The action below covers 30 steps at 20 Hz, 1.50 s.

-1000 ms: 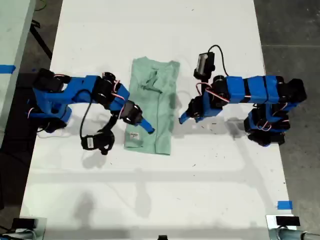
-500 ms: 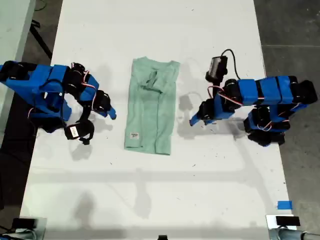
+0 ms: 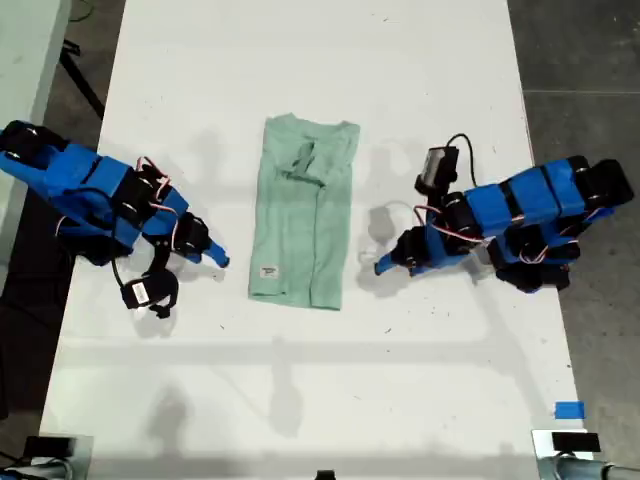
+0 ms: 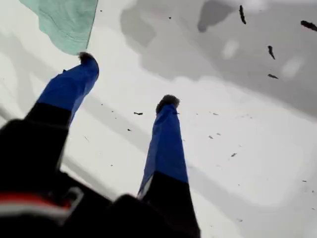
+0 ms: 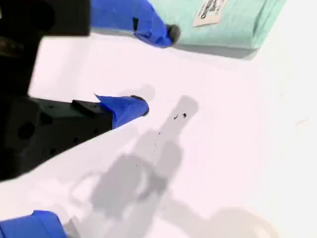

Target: Fold t-shirt

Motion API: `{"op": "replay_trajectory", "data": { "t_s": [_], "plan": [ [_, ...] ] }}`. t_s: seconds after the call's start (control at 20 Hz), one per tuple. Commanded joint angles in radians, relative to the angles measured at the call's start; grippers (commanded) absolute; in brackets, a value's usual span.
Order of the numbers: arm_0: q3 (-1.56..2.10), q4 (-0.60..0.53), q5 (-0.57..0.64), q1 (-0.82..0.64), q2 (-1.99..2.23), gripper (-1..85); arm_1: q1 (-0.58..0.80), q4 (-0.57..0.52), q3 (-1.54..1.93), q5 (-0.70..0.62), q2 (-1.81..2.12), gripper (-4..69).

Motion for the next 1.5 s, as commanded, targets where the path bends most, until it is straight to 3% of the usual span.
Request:
{"op": "replay_trajectory", "data": {
  "t_s": [0.0,0.6,1.15,1.25,1.3,1.35,1.45],
  "plan": [
    [-0.172,-0.031,-0.006,0.052,-0.080,27.6,-0.012,-0.015,-0.195,0.012,-0.097,30.7],
    [-0.414,-0.149,0.114,0.051,-0.391,29.4,0.031,0.103,-0.828,-0.124,-0.637,31.1],
    [-0.489,-0.195,0.092,-0.051,-0.765,28.1,0.052,-0.006,-0.908,-0.206,-0.881,30.1],
    [-0.540,-0.172,0.091,-0.071,-0.845,26.7,0.052,-0.028,-0.910,-0.216,-0.908,25.2],
    [-0.578,-0.135,0.094,-0.081,-0.873,24.2,0.051,-0.037,-0.910,-0.221,-0.920,19.3],
    [-0.591,-0.121,0.091,-0.089,-0.879,17.6,0.049,-0.038,-0.910,-0.204,-0.925,0.5],
    [-0.591,-0.110,0.084,-0.091,-0.879,0.6,0.044,-0.051,-0.914,-0.210,-0.928,-1.3]
  ]
}}
